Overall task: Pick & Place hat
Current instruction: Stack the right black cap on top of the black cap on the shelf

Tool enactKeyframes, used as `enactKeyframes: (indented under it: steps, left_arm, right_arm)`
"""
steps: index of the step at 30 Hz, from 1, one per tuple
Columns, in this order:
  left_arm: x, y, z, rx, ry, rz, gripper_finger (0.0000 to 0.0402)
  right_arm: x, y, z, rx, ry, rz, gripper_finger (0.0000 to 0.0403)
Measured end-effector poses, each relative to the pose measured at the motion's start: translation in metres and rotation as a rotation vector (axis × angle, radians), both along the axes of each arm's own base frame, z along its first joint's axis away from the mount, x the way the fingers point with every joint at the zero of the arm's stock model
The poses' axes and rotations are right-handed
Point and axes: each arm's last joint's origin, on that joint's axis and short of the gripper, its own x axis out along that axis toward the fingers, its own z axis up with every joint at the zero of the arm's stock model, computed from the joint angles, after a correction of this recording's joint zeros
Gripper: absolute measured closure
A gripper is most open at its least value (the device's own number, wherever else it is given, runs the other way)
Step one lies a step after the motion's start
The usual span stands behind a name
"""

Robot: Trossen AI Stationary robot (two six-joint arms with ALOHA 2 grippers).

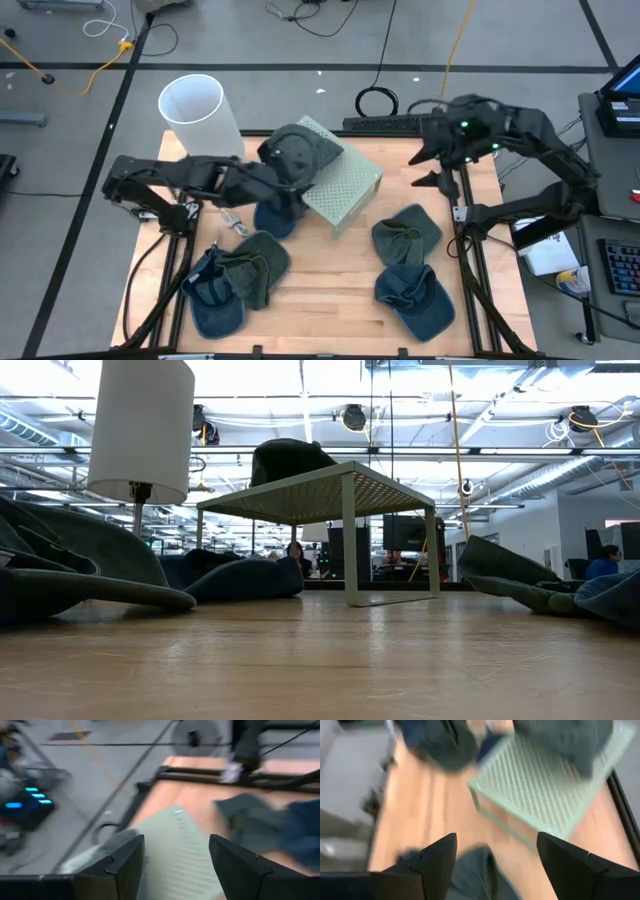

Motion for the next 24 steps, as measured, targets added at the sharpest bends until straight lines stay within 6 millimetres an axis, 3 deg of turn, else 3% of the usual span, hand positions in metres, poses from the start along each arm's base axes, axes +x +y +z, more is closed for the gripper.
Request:
enactKeyframes:
  steps: [7, 13, 24]
  left_arm:
    - [-0.028, -0.012, 0.021, -0.148, -0.080, -0.169, 0.0187]
    - [-0.044, -0.018, 0.031, -0.174, -0.105, -0.245, 0.0197]
    - [-0.057, -0.023, 0.037, -0.188, -0.121, -0.297, 0.0211]
  right_arm:
    - [0.016, -0.009, -0.044, -0.021, 0.305, 0.024, 0.0135]
    - [0.027, -0.013, -0.104, 0.012, 0.469, 0.076, 0.0139]
    - [0.040, -0.011, -0.195, -0.063, 0.524, 0.116, 0.0140]
